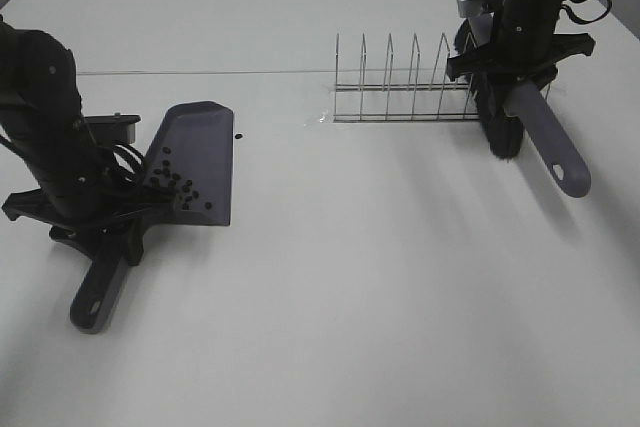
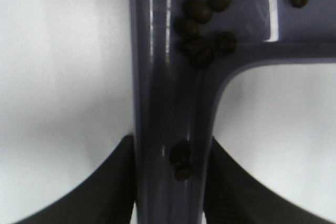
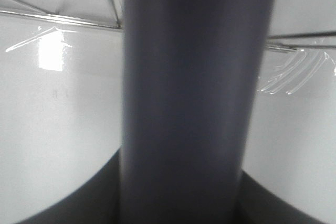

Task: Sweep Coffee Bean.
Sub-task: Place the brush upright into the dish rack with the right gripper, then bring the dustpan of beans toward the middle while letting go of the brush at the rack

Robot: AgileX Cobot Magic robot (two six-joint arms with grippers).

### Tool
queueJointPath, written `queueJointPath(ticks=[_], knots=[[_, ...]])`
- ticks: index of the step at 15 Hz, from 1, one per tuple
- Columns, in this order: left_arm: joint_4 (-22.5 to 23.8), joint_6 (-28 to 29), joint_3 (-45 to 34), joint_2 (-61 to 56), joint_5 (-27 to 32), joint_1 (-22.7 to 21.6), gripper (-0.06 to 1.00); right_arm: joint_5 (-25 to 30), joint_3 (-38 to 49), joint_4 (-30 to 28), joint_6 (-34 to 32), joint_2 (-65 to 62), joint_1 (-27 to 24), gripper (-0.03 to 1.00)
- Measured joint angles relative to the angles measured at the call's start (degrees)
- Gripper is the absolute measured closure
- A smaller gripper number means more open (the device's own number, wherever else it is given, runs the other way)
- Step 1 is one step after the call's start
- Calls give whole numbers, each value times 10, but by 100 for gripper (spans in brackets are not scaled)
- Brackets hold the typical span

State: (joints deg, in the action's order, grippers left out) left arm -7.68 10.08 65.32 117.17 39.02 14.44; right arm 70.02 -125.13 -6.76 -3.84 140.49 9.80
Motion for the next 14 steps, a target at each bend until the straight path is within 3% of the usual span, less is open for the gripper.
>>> queueJointPath(ticks=[2,5,11,14], knots=[[0,0,0,0,0,0,59,-1,-1,1,-13,1,0,57],[0,0,0,0,1,0,59,-1,-1,1,-23,1,0,18],[0,0,0,0,1,0,59,-1,-1,7,-23,-69,0,13],[-7,1,0,-22,-12,13,59,-1,-1,53,-23,-111,1,13]])
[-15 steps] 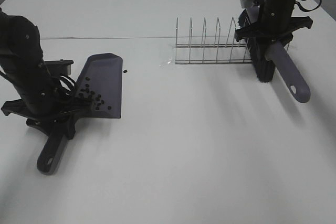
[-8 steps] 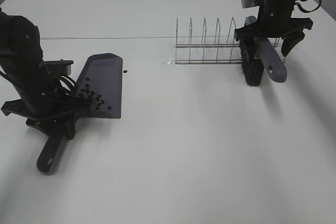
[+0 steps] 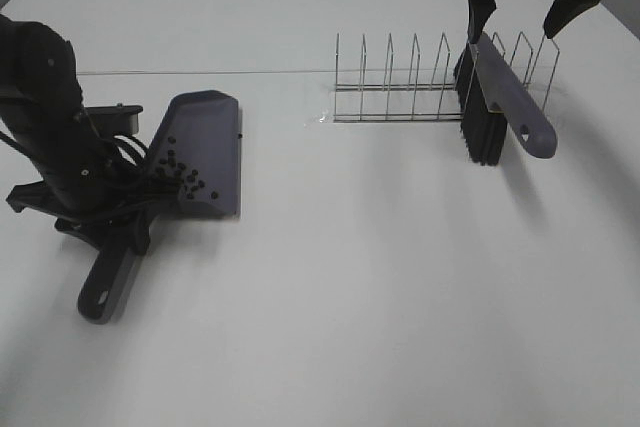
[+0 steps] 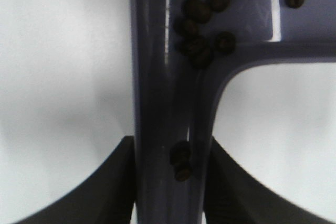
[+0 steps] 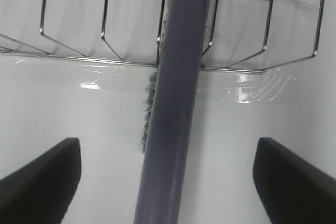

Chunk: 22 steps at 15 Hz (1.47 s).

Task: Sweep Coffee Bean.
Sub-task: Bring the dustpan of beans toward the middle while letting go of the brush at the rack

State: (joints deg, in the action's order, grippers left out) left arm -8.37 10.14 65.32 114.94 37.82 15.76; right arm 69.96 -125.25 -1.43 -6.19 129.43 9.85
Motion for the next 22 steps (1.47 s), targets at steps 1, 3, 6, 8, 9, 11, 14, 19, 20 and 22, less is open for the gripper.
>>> queueJointPath(ticks=[1,3,6,8,9,11,14,19,20,22], knots=[[-9,0,0,-10,-7,7,59,1,0,2,0,-1,0,13],[-28,0,0,-14,-8,22,59,1,0,4,0,-1,0,13],[-36,0,0,-14,-17,52,59,1,0,9,0,-1,0,13],[-41,1,0,-11,-20,68,59,1,0,9,0,-1,0,13],[-43,1,0,-10,-20,70,59,1,0,9,0,-1,0,13],[-50,1,0,-2,-20,70,59,1,0,9,0,-1,0,13],[-52,0,0,8,-11,70,59,1,0,9,0,-1,0,13],[-55,0,3,9,-7,70,54,1,0,14,4,-1,0,13],[-56,0,3,9,-7,70,51,1,0,14,5,-2,0,13],[-56,0,3,9,-7,70,49,1,0,14,5,-5,0,13]])
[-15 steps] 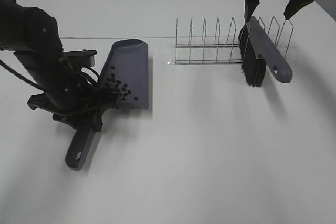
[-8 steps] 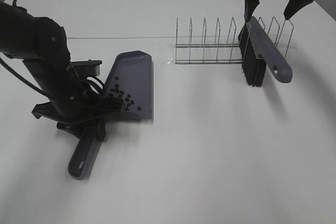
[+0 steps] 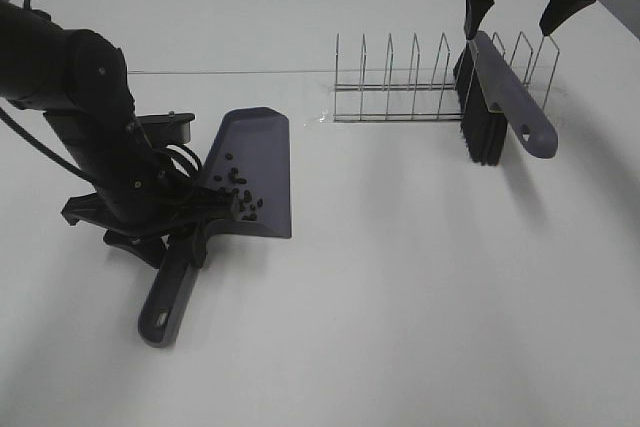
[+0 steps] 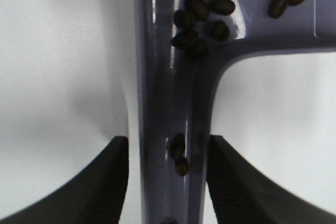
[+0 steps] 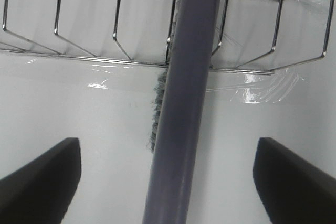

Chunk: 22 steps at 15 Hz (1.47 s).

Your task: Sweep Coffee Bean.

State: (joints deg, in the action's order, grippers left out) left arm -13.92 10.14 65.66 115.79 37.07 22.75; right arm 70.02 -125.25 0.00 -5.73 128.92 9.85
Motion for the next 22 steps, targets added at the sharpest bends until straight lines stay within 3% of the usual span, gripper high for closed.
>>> queueJointPath(ticks=[3,7,8,12,14,16,17,18,22], knots=[[0,0,10,0,23,0,49,1,0,0,1,-30,0,13],[26,6,65,-1,135,0,49,1,4,30,10,-76,0,13],[64,30,76,-23,166,0,49,-1,32,37,39,-107,0,13],[167,83,80,-138,176,0,49,-1,116,40,68,-177,0,13],[230,111,80,-210,214,0,49,-2,183,41,77,-223,0,13],[262,124,80,-276,259,0,49,-2,256,41,86,-268,0,13],[268,125,80,-293,272,0,49,-2,277,41,87,-281,0,13],[272,125,77,-354,316,0,49,-2,364,41,92,-332,0,13],[274,125,-1,-477,321,0,49,-15,555,41,97,-434,0,13]])
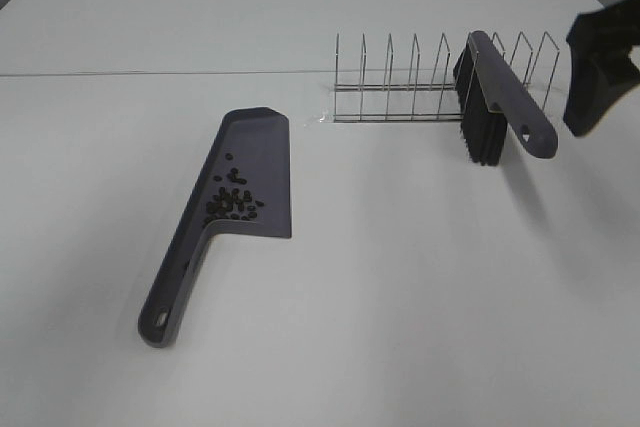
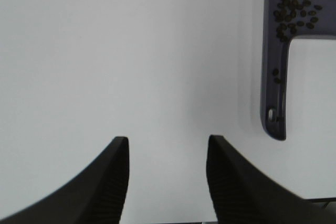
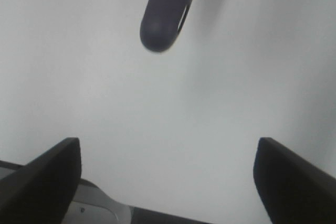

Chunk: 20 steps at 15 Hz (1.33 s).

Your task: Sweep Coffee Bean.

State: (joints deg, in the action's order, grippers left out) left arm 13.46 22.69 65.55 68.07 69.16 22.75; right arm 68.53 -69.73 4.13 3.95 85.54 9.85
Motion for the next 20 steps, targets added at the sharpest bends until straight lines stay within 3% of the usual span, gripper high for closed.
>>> queueJointPath(ticks=[10,14,17,20], knots=[[-37,-20,-296,-398,-5,0,49,-4,322,4,-13,-287,0,13],[-87,-100,-354,-476,-62,0,49,-18,367,4,-10,-419,0,13],[-150,-227,-359,-488,-93,0,49,-30,384,4,3,-563,0,13],[-166,-259,-363,-488,-93,0,49,-65,403,7,45,-717,0,13]])
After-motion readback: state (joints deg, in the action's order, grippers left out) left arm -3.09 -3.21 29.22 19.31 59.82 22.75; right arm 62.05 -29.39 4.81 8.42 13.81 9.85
